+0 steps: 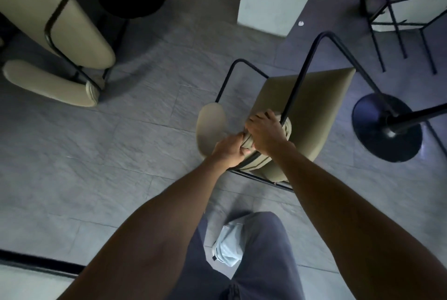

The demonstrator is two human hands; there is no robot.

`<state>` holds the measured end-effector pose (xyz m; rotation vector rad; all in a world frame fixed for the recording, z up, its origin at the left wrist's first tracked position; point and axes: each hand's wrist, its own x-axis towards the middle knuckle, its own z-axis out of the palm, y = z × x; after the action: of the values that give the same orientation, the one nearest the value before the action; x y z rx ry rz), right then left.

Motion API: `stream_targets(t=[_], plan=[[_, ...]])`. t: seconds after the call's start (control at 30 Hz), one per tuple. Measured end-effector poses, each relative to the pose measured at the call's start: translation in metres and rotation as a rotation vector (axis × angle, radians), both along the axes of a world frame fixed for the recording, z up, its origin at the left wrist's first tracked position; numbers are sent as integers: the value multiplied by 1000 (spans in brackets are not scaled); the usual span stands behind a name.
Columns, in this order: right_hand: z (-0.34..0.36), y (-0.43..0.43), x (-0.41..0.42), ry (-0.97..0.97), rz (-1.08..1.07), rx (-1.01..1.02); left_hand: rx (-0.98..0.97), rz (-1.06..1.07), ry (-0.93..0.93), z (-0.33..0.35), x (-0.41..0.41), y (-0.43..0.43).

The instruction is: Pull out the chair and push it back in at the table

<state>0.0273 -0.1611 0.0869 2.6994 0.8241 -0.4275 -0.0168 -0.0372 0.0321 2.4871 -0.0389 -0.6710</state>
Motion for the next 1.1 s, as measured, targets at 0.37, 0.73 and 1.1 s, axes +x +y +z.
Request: stream_targets(t=[0.37, 0.73, 1.1], plan=[[96, -95, -54, -8, -370, 141, 182, -433, -126, 133, -10, -83], [121, -193, -130, 97, -574, -219, -220, -559, 100, 123, -59, -187], [104, -224, -172, 226, -737, -256, 89, -945, -73, 83, -65, -191]])
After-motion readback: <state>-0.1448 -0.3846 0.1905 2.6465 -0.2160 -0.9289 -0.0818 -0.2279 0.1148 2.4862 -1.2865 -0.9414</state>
